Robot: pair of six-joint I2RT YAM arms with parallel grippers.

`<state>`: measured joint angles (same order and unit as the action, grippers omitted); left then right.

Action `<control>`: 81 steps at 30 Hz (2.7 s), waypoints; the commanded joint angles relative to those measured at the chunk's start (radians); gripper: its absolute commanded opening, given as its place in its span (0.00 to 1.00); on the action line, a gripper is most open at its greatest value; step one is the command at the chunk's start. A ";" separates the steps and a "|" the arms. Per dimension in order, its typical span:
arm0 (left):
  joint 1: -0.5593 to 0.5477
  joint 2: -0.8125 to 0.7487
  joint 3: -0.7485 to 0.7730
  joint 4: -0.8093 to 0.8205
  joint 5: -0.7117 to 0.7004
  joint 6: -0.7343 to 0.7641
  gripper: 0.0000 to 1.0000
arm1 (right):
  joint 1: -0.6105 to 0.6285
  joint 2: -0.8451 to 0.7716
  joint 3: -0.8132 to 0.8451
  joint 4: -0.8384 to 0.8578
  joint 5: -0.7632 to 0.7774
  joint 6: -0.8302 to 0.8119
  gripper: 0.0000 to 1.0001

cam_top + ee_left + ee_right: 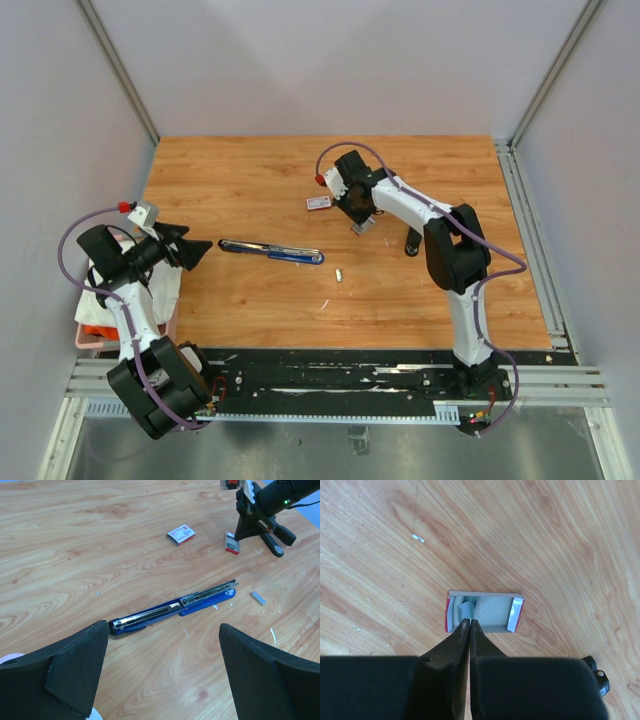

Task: Unload the staples from the stapler
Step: Place the staple in the staple box, then adjust the staple in the staple box.

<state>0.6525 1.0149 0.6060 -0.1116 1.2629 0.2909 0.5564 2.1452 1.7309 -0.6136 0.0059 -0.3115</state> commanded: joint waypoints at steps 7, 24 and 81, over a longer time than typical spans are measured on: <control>0.007 0.004 0.035 -0.012 0.023 0.020 0.98 | 0.008 -0.030 0.020 -0.050 -0.033 0.025 0.10; 0.007 0.007 0.039 -0.028 0.024 0.032 0.98 | -0.016 0.032 0.035 -0.057 -0.047 0.032 0.20; 0.011 0.022 0.047 -0.043 0.032 0.045 0.98 | -0.055 0.011 0.058 -0.053 0.001 0.096 0.01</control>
<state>0.6533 1.0355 0.6228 -0.1509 1.2766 0.3180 0.5289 2.1796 1.7580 -0.6533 -0.0242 -0.2569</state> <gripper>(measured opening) 0.981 0.010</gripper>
